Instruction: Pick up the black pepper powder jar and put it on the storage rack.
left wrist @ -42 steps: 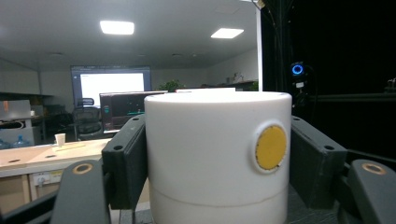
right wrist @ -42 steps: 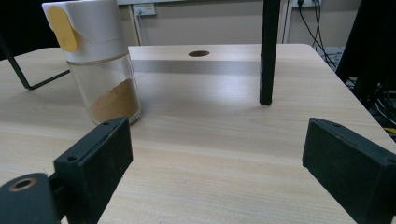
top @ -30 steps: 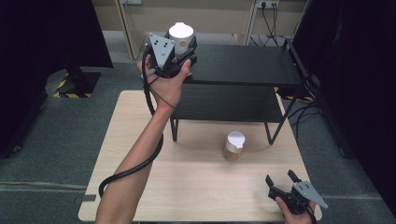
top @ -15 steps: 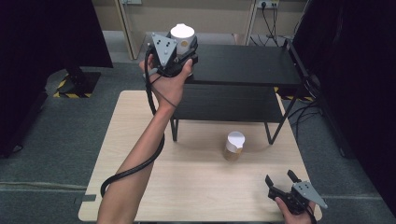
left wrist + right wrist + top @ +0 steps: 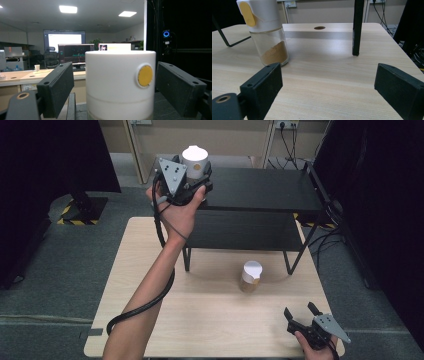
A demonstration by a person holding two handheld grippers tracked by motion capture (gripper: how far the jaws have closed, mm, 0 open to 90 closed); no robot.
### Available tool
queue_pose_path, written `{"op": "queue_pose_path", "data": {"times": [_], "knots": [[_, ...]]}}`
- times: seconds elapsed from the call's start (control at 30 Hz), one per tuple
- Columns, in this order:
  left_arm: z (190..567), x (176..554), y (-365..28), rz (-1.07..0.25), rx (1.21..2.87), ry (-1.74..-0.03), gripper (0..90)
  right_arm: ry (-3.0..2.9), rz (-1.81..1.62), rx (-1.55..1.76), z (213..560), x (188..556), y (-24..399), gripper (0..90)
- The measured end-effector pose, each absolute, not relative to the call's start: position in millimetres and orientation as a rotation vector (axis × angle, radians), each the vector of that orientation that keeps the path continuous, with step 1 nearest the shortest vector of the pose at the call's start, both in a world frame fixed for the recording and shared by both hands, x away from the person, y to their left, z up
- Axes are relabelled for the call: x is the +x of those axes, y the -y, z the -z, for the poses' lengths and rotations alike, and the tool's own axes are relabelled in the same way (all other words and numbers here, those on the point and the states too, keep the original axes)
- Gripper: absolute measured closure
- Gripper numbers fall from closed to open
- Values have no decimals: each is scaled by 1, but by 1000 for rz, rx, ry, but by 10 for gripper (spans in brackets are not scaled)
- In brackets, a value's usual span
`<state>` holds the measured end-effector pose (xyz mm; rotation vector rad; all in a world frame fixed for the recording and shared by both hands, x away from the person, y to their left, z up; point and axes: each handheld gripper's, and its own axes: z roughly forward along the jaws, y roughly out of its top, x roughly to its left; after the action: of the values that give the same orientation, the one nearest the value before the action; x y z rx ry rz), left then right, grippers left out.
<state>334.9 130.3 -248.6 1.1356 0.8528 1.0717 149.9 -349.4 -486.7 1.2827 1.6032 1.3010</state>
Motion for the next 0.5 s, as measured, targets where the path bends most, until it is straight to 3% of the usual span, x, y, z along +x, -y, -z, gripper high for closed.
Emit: {"op": "queue_pose_path", "data": {"times": [0.5], "knots": [[272, 306, -139, -1075, 1129, -788, 154, -1604, -1298, 1287, 486, 150, 349, 83]]}}
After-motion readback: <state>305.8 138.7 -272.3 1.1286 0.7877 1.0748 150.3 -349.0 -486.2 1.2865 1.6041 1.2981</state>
